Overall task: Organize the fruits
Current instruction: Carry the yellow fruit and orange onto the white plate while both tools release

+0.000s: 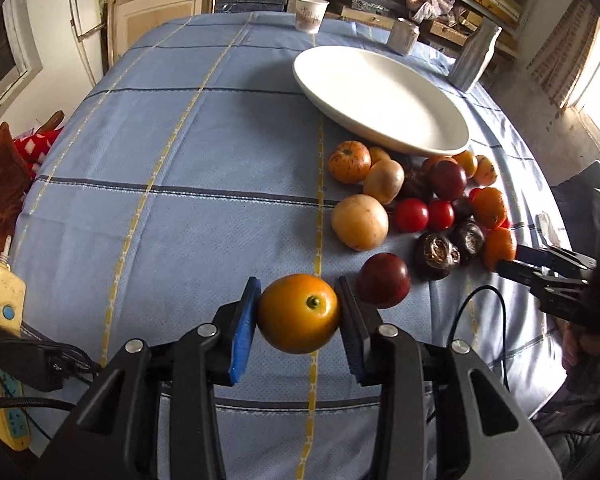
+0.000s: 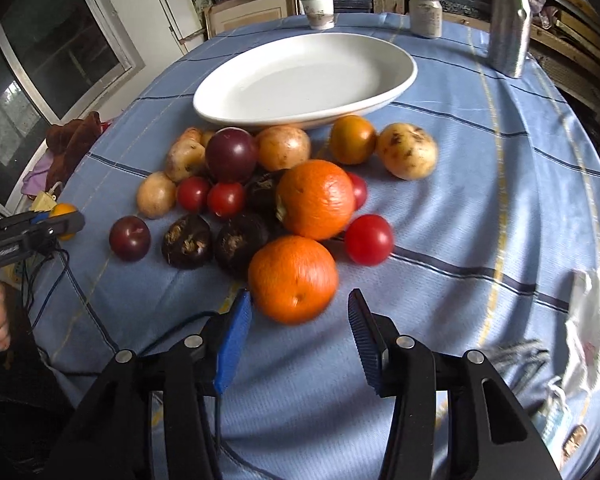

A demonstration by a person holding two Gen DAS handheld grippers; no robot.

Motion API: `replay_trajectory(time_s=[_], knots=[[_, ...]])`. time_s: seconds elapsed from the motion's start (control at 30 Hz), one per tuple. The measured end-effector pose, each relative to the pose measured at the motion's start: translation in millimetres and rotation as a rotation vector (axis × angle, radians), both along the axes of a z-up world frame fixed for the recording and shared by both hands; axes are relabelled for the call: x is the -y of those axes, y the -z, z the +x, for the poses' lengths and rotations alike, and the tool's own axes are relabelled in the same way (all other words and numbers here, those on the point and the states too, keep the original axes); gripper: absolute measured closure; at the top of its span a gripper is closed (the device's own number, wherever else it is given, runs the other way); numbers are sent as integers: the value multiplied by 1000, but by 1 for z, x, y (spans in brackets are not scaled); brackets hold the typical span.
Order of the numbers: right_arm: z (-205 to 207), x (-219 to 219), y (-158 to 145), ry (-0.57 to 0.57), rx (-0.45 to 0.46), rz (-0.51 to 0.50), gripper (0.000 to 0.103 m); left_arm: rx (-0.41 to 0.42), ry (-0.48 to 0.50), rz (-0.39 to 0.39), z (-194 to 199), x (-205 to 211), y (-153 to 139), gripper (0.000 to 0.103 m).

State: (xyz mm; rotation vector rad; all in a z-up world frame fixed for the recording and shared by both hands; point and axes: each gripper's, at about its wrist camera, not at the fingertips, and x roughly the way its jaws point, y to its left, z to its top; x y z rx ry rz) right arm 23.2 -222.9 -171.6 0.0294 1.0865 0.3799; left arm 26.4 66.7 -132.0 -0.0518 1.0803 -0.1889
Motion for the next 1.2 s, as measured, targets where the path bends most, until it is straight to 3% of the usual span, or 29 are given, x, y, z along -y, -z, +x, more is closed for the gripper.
replay_trajectory(time_s=[0.33, 0.47, 0.63, 0.73, 0.97, 1.2], knots=[[-13, 0, 2, 239, -41, 84, 56, 8, 175, -31, 32, -15, -9, 66], [-20, 11, -13, 239, 7, 64, 56, 30, 201, -43, 47, 5, -15, 66], [30, 21, -51, 168, 101, 62, 56, 83, 168, -64, 81, 41, -27, 66], [64, 8, -60, 136, 136, 65, 56, 119, 176, -34, 109, 68, -34, 66], [137, -37, -49, 94, 134, 23, 56, 112, 174, 33, 171, 96, -24, 66], [160, -53, -19, 76, 63, -44, 56, 42, 159, 61, 202, 93, 12, 66]])
